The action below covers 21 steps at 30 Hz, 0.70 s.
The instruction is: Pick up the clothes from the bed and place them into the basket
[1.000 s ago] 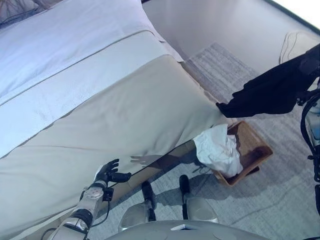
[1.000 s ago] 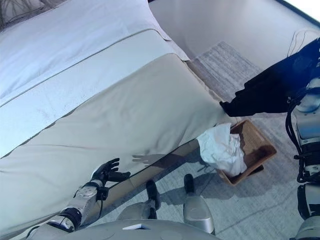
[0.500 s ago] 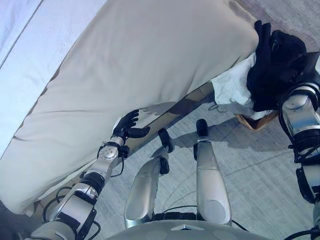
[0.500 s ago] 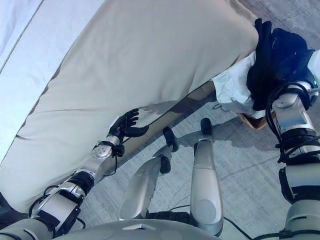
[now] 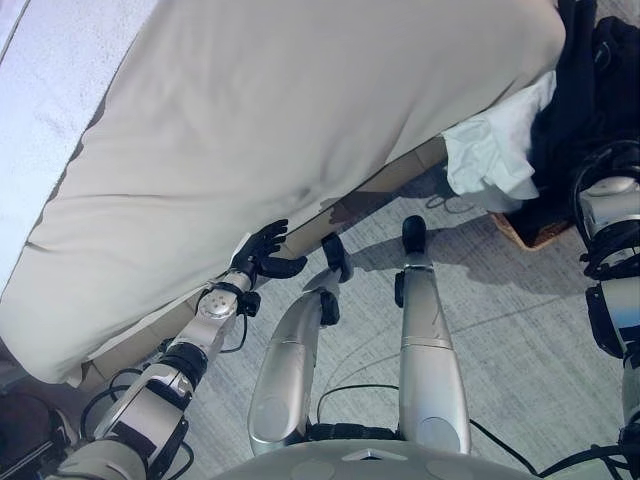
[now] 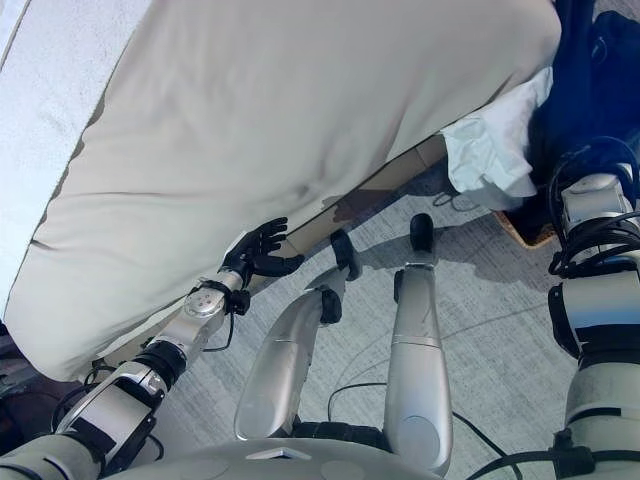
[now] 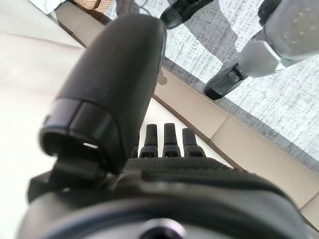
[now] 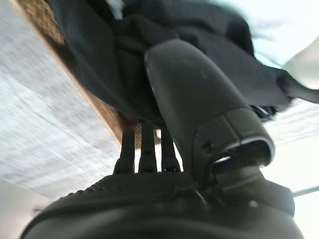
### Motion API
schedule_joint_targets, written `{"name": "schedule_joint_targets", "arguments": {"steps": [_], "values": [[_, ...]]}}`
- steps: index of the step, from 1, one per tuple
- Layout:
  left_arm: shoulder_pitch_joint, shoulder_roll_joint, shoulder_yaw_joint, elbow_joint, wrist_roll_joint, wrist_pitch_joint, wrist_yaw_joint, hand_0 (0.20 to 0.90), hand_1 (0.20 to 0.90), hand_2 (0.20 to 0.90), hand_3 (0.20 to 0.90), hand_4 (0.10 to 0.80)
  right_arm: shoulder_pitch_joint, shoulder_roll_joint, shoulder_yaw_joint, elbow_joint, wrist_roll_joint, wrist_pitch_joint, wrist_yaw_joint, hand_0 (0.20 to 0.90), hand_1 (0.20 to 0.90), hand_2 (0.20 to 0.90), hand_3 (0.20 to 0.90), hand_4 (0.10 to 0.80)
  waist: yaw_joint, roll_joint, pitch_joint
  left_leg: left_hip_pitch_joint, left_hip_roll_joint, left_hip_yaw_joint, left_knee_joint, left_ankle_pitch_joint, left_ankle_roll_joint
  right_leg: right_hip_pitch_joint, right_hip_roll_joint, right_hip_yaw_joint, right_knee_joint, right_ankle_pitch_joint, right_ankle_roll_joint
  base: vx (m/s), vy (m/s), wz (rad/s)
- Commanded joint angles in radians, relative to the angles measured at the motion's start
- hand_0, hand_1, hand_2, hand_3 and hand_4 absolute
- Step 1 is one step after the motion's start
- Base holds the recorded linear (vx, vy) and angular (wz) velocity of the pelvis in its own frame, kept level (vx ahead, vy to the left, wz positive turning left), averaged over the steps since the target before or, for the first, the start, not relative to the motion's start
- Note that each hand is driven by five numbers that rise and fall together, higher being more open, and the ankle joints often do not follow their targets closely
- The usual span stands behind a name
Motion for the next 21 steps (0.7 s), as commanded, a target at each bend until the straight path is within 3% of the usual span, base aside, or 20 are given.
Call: {"name": "schedule_joint_targets", "arguments": {"steps": [1,5,8,10,14,17,21], "values": [[0.087,0.052,0.0,-0.05,0.0,-0.048,-0.025,0.9,0.9,0.9,0.9,0.8,0.0,-0.09,-0.023,-0.008,0.038,-0.054,-0.038,0.9,0.9,0.9,0.9,0.8,-0.051,0.095,0.005,-0.006,-0.045,-0.074,0.074,-0.067,0.002,0.103,-0.027,-0.143,-0.106,-0.003,-0.04,0.001,0.145,0.03],[0.083,0.037,-0.002,0.0,0.024,-0.019,-0.049,0.9,0.9,0.9,0.9,0.8,0.177,-0.01,-0.135,-0.033,0.086,-0.167,-0.043,0.9,0.9,0.9,0.9,0.8,-0.067,0.046,0.005,0.122,-0.043,-0.084,0.008,-0.062,0.0,0.241,-0.023,-0.154,-0.191,0.024,-0.029,0.096,0.145,0.12],[0.062,0.024,0.016,0.057,0.053,0.021,-0.066,0.9,0.9,0.9,0.9,0.8,0.315,0.089,-0.2,-0.07,0.126,-0.247,-0.027,0.9,0.9,0.9,0.9,0.8,-0.075,-0.016,0.005,0.238,-0.034,-0.088,-0.049,-0.065,0.004,0.369,-0.02,-0.157,-0.273,0.056,-0.013,0.088,0.07,0.06],[0.069,0.016,0.032,0.104,0.074,0.054,-0.09,0.9,0.9,0.9,0.9,0.8,0.446,0.186,-0.225,-0.102,0.135,-0.316,-0.006,0.9,0.9,0.9,0.9,0.8,-0.066,-0.079,-0.054,0.308,-0.027,-0.094,-0.105,-0.07,0.009,0.455,-0.018,-0.149,-0.358,0.092,0.01,0.181,0.053,0.05],[0.118,-0.009,0.053,0.157,0.11,0.079,-0.107,0.9,0.9,0.9,0.9,0.8,0.628,0.302,-0.235,-0.151,0.134,-0.405,0.069,0.9,0.9,0.9,0.9,0.8,-0.059,-0.145,-0.143,0.408,-0.016,-0.101,-0.17,-0.079,0.015,0.572,-0.008,-0.145,-0.454,0.122,0.03,0.181,0.038,0.0],[0.172,-0.034,0.085,0.238,0.158,0.083,-0.13,0.9,0.9,0.9,0.9,0.8,0.747,0.391,-0.235,-0.135,0.112,-0.429,0.157,0.9,0.9,0.9,0.9,0.8,-0.049,-0.179,-0.234,0.489,-0.01,-0.105,-0.214,-0.08,0.019,0.654,0.006,-0.148,-0.485,0.119,0.032,0.224,0.088,0.01],[0.213,-0.054,0.117,0.32,0.197,0.099,-0.157,0.9,0.9,0.9,0.9,0.8,0.828,0.463,-0.184,-0.101,0.03,-0.44,0.181,0.9,0.9,0.9,0.9,0.8,-0.034,-0.201,-0.317,0.559,-0.01,-0.122,-0.244,-0.082,0.026,0.721,0.017,-0.158,-0.495,0.107,0.029,0.198,0.081,0.08]]}}
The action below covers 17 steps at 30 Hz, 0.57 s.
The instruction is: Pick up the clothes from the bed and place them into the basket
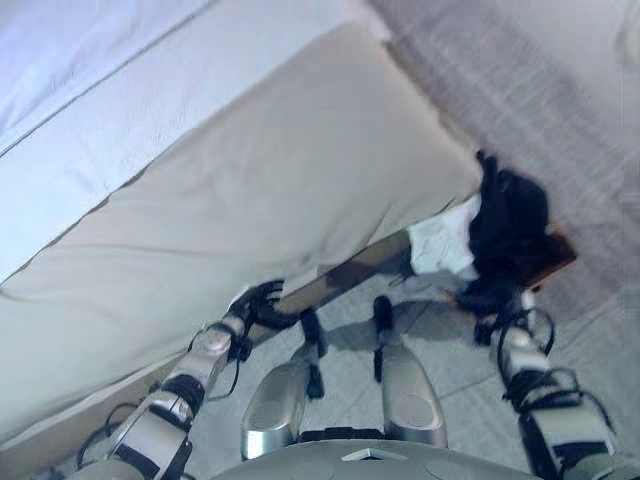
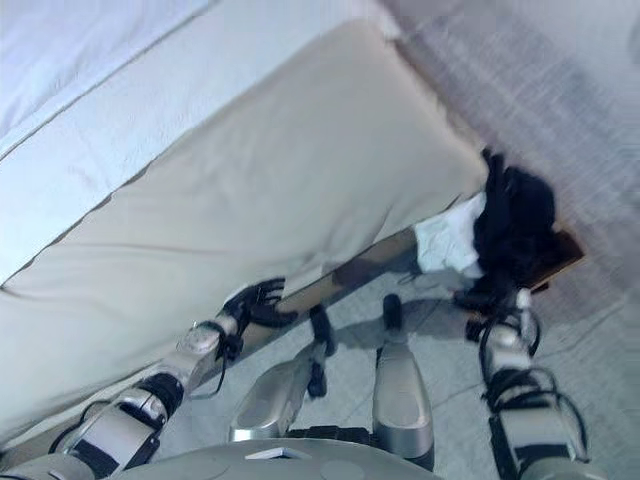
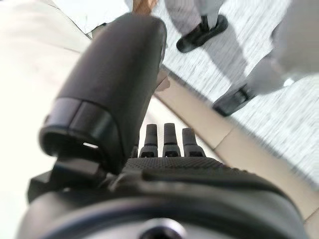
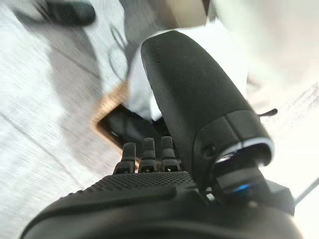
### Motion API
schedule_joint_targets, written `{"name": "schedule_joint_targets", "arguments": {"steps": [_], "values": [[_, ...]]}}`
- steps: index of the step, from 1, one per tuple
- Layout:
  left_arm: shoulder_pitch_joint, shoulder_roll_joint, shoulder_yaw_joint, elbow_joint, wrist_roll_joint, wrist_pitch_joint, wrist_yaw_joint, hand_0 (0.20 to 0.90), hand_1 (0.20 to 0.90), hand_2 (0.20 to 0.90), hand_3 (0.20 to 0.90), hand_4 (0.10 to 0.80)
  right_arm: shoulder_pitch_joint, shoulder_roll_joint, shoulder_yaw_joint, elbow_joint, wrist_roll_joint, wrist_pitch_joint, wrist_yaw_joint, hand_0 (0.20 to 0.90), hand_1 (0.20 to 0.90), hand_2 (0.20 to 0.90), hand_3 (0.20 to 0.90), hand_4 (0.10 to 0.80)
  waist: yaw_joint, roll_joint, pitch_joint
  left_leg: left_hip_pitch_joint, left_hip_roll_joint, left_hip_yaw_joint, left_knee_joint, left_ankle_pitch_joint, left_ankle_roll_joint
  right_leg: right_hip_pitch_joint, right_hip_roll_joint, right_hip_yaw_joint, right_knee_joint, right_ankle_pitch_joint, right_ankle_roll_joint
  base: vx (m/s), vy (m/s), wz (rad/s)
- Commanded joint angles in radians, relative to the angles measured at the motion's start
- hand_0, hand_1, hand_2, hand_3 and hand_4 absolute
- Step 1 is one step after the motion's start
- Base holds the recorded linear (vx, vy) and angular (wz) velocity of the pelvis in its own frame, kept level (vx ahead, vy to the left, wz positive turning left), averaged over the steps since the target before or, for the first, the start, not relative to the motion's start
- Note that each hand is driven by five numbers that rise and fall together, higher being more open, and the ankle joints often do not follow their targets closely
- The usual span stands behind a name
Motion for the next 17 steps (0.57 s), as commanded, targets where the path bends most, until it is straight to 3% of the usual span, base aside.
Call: {"name": "schedule_joint_targets", "arguments": {"steps": [1,5,8,17], "values": [[0.04,-0.005,0.032,0.072,0.04,-0.02,-0.023,0.9,0.9,0.9,0.9,0.8,0.03,-0.032,0.05,0.018,-0.071,-0.061,0.025,0.9,0.9,0.9,0.9,0.8,0.026,-0.027,-0.159,-0.019,-0.029,-0.043,0.113,-0.133,0.024,0.015,-0.003,-0.028,0.021,-0.003,0.0,0.253,0.082,0.24],[0.082,-0.036,0.104,0.171,0.057,-0.018,-0.046,0.9,0.9,0.9,0.9,0.8,0.087,0.03,0.055,0.092,-0.116,-0.036,0.056,0.9,0.9,0.9,0.9,0.8,0.043,-0.046,-0.247,0.051,-0.029,-0.069,0.1,-0.149,0.033,0.088,0.012,-0.037,0.02,-0.032,-0.012,0.163,0.063,0.19],[0.11,-0.05,0.143,0.2,0.054,-0.018,-0.052,0.9,0.9,0.9,0.9,0.8,0.115,0.06,0.05,0.133,-0.165,0.009,0.085,0.9,0.9,0.9,0.9,0.8,0.054,-0.048,-0.27,0.075,-0.031,-0.086,0.1,-0.157,0.036,0.122,0.015,-0.045,0.019,-0.047,-0.018,0.052,0.029,0.12],[0.153,-0.081,0.211,0.245,0.038,0.005,-0.066,0.9,0.9,0.9,0.9,0.8,0.156,0.125,0.108,0.189,-0.205,0.018,0.244,0.9,0.9,0.9,0.9,0.8,0.08,-0.034,-0.297,0.117,-0.03,-0.139,0.032,-0.124,0.028,0.184,0.022,-0.087,-0.014,-0.061,-0.024,-0.001,0.008,0.14]]}}
